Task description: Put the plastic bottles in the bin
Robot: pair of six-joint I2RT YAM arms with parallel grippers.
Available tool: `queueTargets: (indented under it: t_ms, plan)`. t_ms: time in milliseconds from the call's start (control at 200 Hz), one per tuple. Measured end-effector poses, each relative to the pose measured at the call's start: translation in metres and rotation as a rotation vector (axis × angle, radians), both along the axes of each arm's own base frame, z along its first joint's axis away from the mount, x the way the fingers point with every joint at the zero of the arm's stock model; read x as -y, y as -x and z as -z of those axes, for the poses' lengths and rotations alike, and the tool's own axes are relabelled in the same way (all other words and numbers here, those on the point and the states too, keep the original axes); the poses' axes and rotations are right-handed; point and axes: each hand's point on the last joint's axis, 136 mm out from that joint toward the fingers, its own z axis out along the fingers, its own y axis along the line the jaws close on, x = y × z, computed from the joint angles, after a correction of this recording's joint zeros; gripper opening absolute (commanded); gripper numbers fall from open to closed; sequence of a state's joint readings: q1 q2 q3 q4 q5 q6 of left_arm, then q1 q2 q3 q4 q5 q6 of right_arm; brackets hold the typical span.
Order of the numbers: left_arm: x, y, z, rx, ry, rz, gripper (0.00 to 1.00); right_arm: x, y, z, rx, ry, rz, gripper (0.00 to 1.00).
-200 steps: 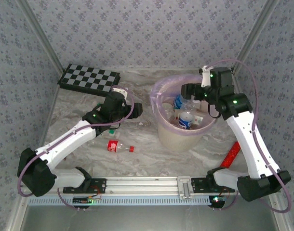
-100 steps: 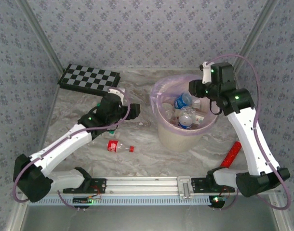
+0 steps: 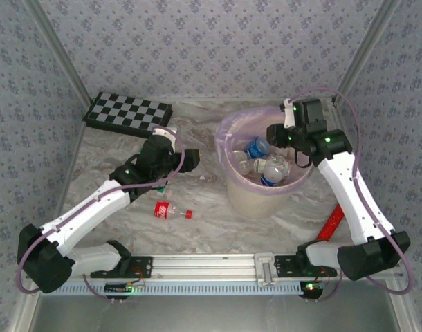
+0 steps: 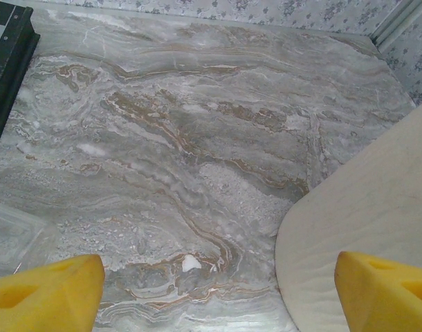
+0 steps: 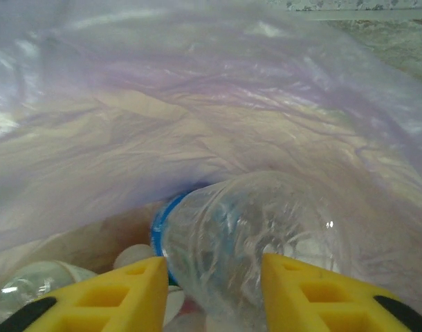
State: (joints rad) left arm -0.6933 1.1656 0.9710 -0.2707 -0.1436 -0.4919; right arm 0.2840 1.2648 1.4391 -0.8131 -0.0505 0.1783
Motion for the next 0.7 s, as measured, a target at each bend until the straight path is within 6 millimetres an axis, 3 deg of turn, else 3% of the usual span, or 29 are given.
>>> queueTargets:
  t_ms: [125, 245, 355, 505, 700]
  plan:
    - [-0.002, -0.002, 0.0, 0.0, 0.0, -0.006, 0.86, 0.0, 0.011, -0.039, 0.083, -0.029, -0.022, 0.56]
    - [-0.001, -0.002, 0.002, -0.003, -0.002, -0.006, 0.86, 0.0, 0.039, -0.077, 0.175, -0.072, -0.053, 0.46]
    - [-0.002, -0.003, 0.003, -0.007, -0.006, -0.009, 0.86, -0.005, 0.066, -0.088, 0.19, -0.1, -0.098, 0.43]
    - [-0.011, -0.007, 0.005, -0.015, -0.011, -0.034, 0.86, -0.018, 0.09, -0.071, 0.119, -0.102, -0.158, 0.4]
    - [-0.04, -0.013, 0.02, -0.085, -0.037, -0.131, 0.87, -0.022, 0.097, 0.004, -0.066, -0.067, -0.14, 0.37]
